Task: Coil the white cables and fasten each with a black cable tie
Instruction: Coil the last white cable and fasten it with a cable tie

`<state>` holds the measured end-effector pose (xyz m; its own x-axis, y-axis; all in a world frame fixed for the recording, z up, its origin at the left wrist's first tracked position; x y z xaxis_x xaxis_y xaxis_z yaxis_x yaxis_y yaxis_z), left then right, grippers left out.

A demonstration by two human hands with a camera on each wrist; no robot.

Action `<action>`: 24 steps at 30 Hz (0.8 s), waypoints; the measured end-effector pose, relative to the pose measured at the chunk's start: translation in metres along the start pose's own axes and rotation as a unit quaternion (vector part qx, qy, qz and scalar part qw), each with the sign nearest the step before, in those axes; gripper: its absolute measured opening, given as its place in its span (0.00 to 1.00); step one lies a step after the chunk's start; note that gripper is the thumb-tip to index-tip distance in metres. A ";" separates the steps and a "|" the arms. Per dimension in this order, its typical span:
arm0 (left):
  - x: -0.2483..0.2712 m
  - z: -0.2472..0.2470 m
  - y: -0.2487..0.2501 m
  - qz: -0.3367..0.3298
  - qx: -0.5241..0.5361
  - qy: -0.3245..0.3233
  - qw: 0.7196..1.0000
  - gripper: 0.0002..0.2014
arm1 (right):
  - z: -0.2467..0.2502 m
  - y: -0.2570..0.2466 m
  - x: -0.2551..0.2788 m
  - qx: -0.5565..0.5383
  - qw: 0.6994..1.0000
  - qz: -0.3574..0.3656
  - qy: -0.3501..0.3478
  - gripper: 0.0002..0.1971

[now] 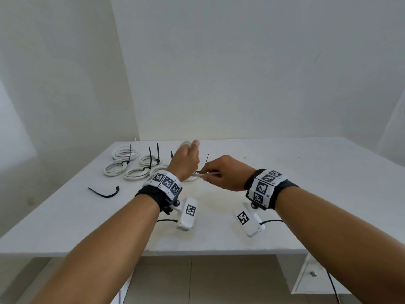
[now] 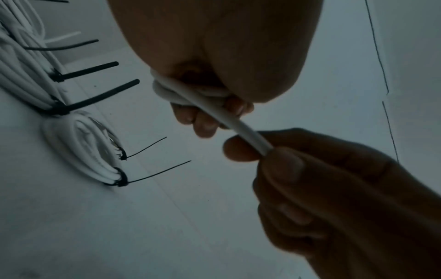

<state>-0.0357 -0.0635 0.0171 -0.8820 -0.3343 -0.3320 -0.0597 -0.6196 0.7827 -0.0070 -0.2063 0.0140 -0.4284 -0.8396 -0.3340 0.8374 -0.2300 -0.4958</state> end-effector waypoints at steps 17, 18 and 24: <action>0.025 -0.014 0.022 0.014 0.317 -0.316 0.894 0.23 | 0.048 0.006 0.000 -0.251 0.948 0.026 0.196 0.06; 0.025 -0.014 0.024 0.015 0.347 -0.315 0.884 0.24 | 0.041 0.007 0.001 -0.268 0.938 0.028 0.219 0.08; 0.032 -0.016 0.024 0.009 0.433 -0.298 0.851 0.24 | 0.002 0.011 0.012 -0.381 0.890 0.018 0.249 0.16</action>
<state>-0.0580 -0.1009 0.0170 -0.9512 0.2409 -0.1927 -0.1386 0.2245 0.9646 -0.0022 -0.2198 0.0067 -0.6618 -0.4736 -0.5812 0.4620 0.3530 -0.8136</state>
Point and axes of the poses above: each hand's wrist, its own x-axis away from the middle knuckle, its own z-axis out of the back of the hand, y = z × x, the point moved 4 cm from there along -x, towards the middle knuckle, and after that the axes turned 8 degrees about -x, right-handed, at the moved point
